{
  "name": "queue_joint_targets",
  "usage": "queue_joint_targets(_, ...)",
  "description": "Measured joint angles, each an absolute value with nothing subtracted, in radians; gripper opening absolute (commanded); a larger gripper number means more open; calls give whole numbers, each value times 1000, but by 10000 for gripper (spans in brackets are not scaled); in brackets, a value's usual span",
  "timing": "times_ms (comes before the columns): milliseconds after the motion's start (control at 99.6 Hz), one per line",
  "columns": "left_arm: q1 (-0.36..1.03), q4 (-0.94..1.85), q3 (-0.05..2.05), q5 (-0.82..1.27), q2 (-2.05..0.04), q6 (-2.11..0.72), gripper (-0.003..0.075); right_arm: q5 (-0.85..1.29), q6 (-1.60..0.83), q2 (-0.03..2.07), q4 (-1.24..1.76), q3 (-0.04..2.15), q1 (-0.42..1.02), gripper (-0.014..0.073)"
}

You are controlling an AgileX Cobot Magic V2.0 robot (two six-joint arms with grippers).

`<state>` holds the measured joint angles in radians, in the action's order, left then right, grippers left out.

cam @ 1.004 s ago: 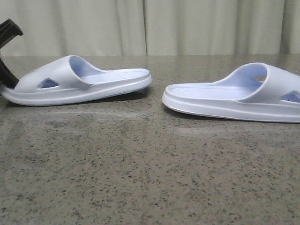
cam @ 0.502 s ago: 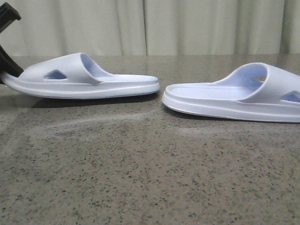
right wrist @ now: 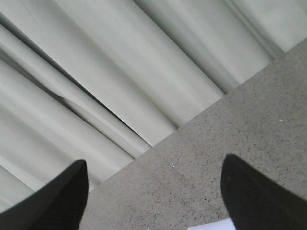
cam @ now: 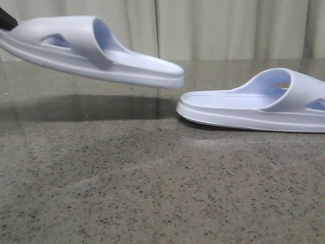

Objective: Insert blue slippers together front up

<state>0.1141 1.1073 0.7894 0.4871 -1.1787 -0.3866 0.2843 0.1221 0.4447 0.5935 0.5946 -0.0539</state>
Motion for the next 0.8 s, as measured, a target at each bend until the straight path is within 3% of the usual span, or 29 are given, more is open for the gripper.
queue_joint_targets(412,97,1108,789,524,-1010,-391,17,282,122,576,643,563,-54,497)
queue_joint_targets(803,96,1106,786,541,-995,-393,17,302,122,666,756,480,-54,497)
